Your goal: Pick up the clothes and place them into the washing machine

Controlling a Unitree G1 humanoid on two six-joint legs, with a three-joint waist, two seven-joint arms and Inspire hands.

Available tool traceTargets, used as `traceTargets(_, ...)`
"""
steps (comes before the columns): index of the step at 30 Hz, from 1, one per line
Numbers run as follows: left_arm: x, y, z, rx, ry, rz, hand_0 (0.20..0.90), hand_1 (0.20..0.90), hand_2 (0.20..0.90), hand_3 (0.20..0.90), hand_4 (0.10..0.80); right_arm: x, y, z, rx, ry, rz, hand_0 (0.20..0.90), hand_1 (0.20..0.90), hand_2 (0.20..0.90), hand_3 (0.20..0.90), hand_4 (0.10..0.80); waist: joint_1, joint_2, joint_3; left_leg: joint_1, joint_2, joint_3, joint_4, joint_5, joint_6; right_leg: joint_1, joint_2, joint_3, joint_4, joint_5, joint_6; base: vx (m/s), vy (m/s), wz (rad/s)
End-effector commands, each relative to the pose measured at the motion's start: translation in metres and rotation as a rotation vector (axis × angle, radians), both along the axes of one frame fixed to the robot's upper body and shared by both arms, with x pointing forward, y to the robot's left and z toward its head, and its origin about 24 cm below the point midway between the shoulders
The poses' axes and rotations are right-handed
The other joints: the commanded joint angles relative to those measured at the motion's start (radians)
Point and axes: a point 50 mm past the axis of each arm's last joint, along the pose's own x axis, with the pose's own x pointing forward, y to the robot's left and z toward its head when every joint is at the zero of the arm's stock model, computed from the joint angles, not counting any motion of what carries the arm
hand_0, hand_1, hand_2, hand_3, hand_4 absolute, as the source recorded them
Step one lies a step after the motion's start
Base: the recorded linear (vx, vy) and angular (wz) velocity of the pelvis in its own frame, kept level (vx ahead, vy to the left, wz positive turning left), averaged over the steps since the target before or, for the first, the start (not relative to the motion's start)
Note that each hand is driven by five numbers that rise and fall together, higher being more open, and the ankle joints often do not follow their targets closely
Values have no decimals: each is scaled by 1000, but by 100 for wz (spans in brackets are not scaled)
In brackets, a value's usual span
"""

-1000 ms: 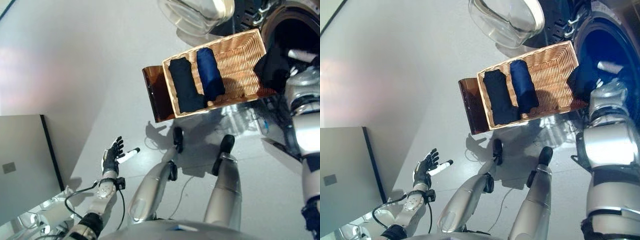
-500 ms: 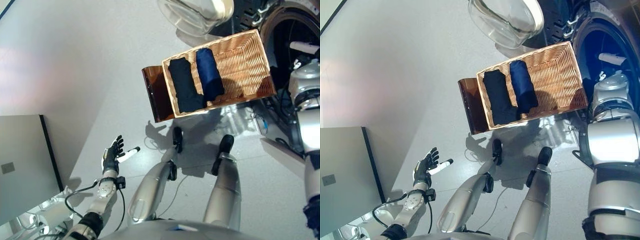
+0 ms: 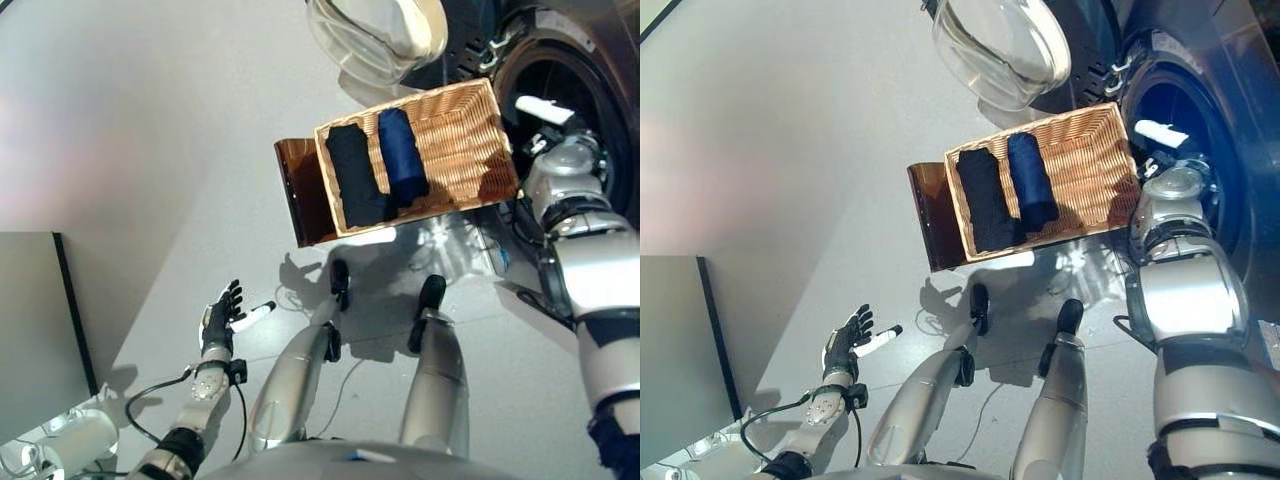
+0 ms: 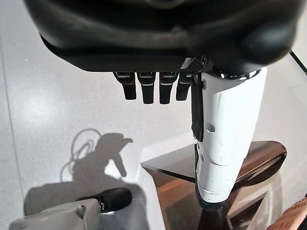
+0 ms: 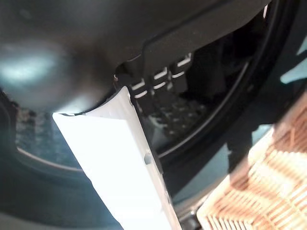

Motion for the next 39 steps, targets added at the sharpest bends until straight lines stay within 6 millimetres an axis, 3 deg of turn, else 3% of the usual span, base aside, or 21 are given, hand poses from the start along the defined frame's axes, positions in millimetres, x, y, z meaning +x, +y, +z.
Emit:
traceTargets(1,15,44,17,89,-80,135,900,900,900,900,800,14,40,-1,-32,-115,91,900,900,900,900,800,44,-50,-14,-44,-12,-6,107,-138,-71,85,51,-42,-189,51,-25,-3,0,8)
traceTargets(5,18,51,23,98,-109,163,900,900,900,900,800,15,47,-9,8,-113,100,900,900,900,900,800,52,-62,-1,-59,-12,-14,120,-139,-70,80,47,-51,-181,48,-26,-6,-8,8)
traceTargets(11,37,61,51,120,-248,186,900,900,900,900,800,14,45,-15,108,-141,87,900,900,900,900,800,76,-82,25,-115,-16,-31,160,-145,-70,43,40,-69,-140,29,-33,-7,-9,11)
traceTargets(13,44,66,63,126,-302,201,900,900,900,900,800,14,43,-8,130,-180,77,900,900,900,900,800,77,-85,37,-155,-16,-29,191,-150,-71,7,37,-67,-112,23,-36,-66,-2,18)
traceTargets(18,55,64,86,88,-431,227,900,900,900,900,800,2,8,38,150,-345,-34,900,900,900,900,800,88,-69,64,-306,-15,-22,333,-195,-63,-130,28,-51,18,-24,-52,-74,18,17)
traceTargets(25,51,62,91,50,-470,250,900,900,900,900,800,-10,-14,60,153,-451,-54,900,900,900,900,800,72,-59,81,-396,-7,-13,453,-247,-54,-220,16,-39,137,-68,-65,0,23,3)
traceTargets(31,51,63,88,45,-462,265,900,900,900,900,800,1,9,57,160,-482,38,900,900,900,900,800,68,-74,72,-353,-7,-14,392,-229,-57,-187,24,-47,93,-58,-61,49,7,-2)
traceTargets(37,52,61,87,44,-459,258,900,900,900,900,800,15,46,38,203,-458,175,900,900,900,900,800,67,-98,59,-282,-9,-16,322,-215,-57,-120,36,-62,17,-34,-55,28,-5,-10)
traceTargets(39,53,59,84,34,-440,257,900,900,900,900,800,21,71,23,245,-450,260,900,900,900,900,800,65,-116,53,-243,-6,-19,289,-205,-58,-82,40,-69,-16,-20,-51,16,-10,-6)
